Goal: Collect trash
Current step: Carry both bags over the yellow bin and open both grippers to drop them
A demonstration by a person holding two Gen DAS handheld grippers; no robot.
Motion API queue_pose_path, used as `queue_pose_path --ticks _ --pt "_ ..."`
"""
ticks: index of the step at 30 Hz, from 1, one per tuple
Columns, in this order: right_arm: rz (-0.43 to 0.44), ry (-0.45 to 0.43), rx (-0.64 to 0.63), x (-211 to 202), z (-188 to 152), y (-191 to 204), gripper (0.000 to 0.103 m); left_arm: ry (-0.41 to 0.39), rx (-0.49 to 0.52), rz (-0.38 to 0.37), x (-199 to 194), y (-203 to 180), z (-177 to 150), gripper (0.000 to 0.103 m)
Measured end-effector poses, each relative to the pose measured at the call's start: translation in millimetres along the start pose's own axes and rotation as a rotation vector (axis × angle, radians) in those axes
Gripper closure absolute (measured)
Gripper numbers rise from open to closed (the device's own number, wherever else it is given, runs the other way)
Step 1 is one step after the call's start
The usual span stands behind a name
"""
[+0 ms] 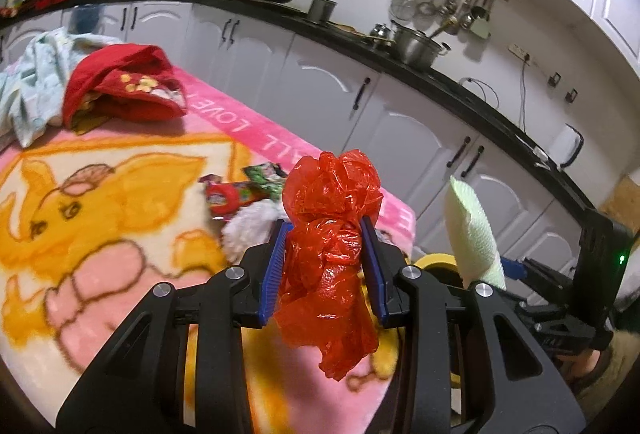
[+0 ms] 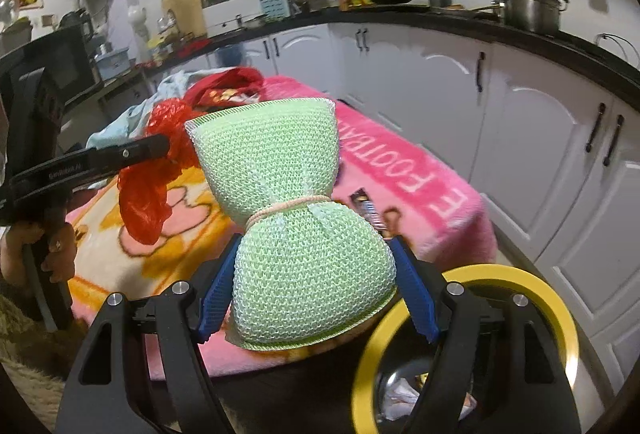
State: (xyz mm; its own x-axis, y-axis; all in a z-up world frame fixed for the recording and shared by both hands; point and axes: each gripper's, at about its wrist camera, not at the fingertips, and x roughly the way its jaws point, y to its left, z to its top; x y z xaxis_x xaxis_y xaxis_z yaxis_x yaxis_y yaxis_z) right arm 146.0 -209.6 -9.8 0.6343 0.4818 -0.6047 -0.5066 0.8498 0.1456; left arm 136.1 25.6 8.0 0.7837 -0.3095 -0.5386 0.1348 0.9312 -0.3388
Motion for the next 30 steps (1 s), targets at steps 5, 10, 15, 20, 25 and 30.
queue_pose_path --ticks 5,10,15,20,25,30 --pt "-0.045 -0.015 0.055 -15 -7 -28 0.033 0.014 0.035 -0.023 10 -25 -1 0.075" --pt "-0.104 -0.028 0.113 -30 -18 -53 0.033 0.027 0.072 -0.063 23 -52 -5 0.075" --pt "-0.160 -0.040 0.154 -46 -31 -78 0.033 0.039 0.109 -0.101 35 -78 -11 0.075" --pt "-0.194 -0.032 0.178 -55 -44 -93 0.033 0.054 0.138 -0.128 47 -99 -17 0.075" --pt "-0.220 -0.023 0.202 -59 -53 -103 0.033 0.072 0.169 -0.143 60 -118 -22 0.074" --pt "-0.241 -0.020 0.235 -65 -64 -115 0.033 0.092 0.192 -0.150 73 -133 -29 0.074"
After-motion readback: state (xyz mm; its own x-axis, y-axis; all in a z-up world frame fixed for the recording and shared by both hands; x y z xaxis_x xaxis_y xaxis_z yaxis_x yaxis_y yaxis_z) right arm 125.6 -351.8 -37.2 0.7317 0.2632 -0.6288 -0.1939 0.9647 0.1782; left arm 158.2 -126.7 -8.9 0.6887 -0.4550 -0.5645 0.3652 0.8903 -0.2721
